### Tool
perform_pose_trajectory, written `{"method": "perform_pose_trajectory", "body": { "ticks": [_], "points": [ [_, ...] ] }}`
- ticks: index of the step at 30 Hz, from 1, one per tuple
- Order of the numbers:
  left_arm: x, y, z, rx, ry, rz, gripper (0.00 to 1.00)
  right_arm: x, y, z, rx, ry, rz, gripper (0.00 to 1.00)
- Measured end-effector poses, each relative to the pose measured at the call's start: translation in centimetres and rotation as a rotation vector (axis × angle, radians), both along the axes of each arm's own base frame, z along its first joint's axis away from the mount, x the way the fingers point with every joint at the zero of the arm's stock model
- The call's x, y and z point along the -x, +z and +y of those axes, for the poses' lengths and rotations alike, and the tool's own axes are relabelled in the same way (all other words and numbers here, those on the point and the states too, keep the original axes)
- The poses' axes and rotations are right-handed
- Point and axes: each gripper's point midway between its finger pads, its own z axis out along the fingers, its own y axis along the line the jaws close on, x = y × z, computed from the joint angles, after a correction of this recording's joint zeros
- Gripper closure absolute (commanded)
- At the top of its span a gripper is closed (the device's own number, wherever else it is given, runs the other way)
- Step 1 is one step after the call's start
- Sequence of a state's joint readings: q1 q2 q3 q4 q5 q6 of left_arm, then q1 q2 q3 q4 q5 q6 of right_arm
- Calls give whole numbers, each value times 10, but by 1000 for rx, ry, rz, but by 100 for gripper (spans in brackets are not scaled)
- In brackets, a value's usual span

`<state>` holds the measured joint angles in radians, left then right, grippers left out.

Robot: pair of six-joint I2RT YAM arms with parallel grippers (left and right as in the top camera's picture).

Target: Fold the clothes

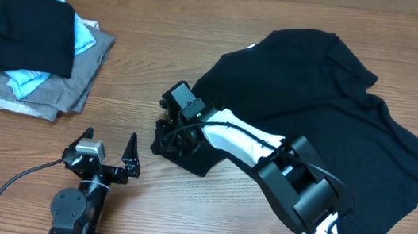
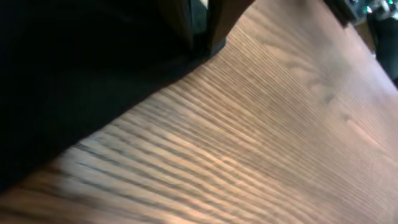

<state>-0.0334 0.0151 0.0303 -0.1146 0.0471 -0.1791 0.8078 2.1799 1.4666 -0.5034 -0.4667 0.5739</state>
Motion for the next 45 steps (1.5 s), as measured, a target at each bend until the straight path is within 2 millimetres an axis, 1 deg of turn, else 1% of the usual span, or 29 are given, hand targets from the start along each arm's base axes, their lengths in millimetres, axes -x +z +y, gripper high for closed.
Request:
{"method": "perform_pose_trajectory", "body": {
  "ticks": [2,4,6,7,10,12,13,14,15,16,18,19,20,21,22,23,25,29,33,36,38,41,43,45],
  "points": [
    [0,0,0,0,0,0,0,-6,8,-5,0,8,13,78],
    [0,0,0,0,0,0,0,-21,22,-13,-4,5,7,76],
    [0,0,0,0,0,0,0,-34,38,-26,7,-5,-2,75],
    [0,0,0,0,0,0,0,-39,49,-36,21,-17,-7,75],
    [0,0,0,0,0,0,0,-53,90,-78,83,-79,-45,75],
    [0,0,0,0,0,0,0,-60,119,-111,128,-138,-82,71],
    [0,0,0,0,0,0,0,-63,134,-133,159,-176,-99,69],
    [0,0,0,0,0,0,0,-65,144,-150,184,-210,-112,66],
    [0,0,0,0,0,0,0,-69,157,-177,225,-261,-129,64],
    [0,0,0,0,0,0,0,-70,162,-192,250,-291,-133,61],
    [0,0,0,0,0,0,0,-75,168,-235,325,-380,-126,50],
    [0,0,0,0,0,0,0,-75,168,-256,363,-420,-112,41],
    [0,0,0,0,0,0,0,-79,166,-278,396,-468,-97,28],
    [0,0,0,0,0,0,0,-82,164,-295,421,-508,-85,14],
    [0,0,0,0,0,0,0,-85,162,-312,441,-545,-74,2],
    [0,0,0,0,0,0,0,-88,160,-328,459,-579,-67,0],
    [0,0,0,0,0,0,0,-90,158,-358,485,-647,-48,0],
    [0,0,0,0,0,0,0,-93,157,-401,507,-755,-25,0],
    [0,0,0,0,0,0,0,-92,157,-429,519,-827,-9,0],
    [0,0,0,0,0,0,0,-92,157,-439,522,-852,-3,0],
    [0,1,0,0,0,-4,0,-91,157,-442,524,-860,-1,0],
    [-1,13,3,0,18,-54,0,-91,157,-442,524,-860,-1,0],
    [-2,27,6,2,34,-114,0,-91,157,-442,524,-861,-1,0],
    [-1,39,3,10,20,-161,0,-91,157,-442,524,-861,0,0]
  ]
}}
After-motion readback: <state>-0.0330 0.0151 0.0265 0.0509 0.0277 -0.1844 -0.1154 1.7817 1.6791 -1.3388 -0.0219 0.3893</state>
